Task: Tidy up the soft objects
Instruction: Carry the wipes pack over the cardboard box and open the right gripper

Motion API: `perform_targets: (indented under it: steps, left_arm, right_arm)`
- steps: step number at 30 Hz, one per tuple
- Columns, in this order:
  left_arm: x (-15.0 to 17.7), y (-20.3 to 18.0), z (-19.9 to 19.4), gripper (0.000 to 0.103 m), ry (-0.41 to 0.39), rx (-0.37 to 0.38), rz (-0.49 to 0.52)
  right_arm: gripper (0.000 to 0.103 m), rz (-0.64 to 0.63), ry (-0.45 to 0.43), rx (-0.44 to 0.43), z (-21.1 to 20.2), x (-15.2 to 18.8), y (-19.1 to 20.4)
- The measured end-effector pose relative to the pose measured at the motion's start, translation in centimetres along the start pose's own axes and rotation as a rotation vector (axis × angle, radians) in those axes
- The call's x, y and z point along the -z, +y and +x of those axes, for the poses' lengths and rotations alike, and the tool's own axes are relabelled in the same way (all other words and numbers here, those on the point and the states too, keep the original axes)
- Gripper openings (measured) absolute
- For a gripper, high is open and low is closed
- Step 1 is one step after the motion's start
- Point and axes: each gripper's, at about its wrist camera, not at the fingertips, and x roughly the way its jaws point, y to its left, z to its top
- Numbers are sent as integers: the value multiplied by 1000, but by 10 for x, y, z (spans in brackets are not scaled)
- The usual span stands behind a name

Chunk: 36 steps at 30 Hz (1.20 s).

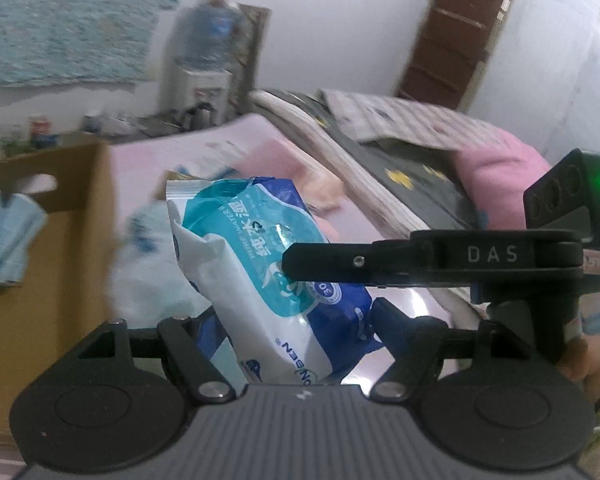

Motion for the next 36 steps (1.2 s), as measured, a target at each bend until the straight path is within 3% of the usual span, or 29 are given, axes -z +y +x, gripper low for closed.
perform_targets:
  steps: [8,14,19,25,27,29,31,36]
  left_arm:
    - [-34,78,-26,76,-24,-113,-76]
    - [-73,153,-9,77,49,-139,-133]
    - [-93,222,25,77,134,-80,-211]
    - [-107,279,65,78,170,-22,-261]
    - [-108,291,82,79,185,-60,-269]
    - [-106,304,100,81,200,-148,-281]
    - [-103,313,113,78,237,-188,-293]
    - [-96,316,117,77,240,-199,-292]
  right_arm:
    - [43,-62,108,-67,89,-49,58]
    - [43,-62,186,-27,166,-84,83]
    - [43,-7,237,60,228,-107,78]
    - [46,14,237,160,283,-125,61]
    - [50,17,245,183,297,-129,54]
    - [58,37,255,181,309,-129,45]
    - [58,50,263,181,318,-128,41]
    - [58,39,266,146,314,-126,39]
